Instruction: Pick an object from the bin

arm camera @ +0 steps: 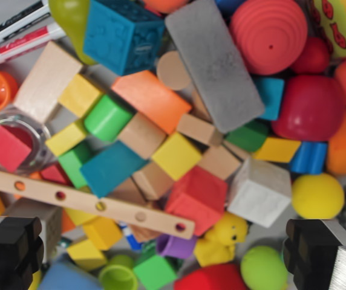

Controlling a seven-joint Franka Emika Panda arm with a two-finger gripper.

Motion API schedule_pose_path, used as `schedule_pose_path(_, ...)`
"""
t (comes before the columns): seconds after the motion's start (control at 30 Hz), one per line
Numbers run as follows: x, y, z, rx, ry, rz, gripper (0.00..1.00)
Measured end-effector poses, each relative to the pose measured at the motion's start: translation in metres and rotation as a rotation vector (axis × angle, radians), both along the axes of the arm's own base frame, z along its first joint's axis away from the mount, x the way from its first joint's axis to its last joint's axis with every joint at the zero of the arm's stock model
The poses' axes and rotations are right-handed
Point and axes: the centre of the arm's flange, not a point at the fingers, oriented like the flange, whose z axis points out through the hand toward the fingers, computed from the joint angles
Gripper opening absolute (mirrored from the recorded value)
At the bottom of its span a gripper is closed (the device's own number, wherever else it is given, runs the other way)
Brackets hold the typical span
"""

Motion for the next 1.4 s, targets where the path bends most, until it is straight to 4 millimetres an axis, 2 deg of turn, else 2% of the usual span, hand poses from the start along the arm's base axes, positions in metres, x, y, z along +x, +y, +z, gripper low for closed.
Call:
schedule_pose_path(0.83,-0.048,0.040,-0.029,0.000,0.008,-0.142,1.00)
schedule_pose_path(1.4,-0.089,0.075,-0.055,-0.004,0.015,-0.263,1.00)
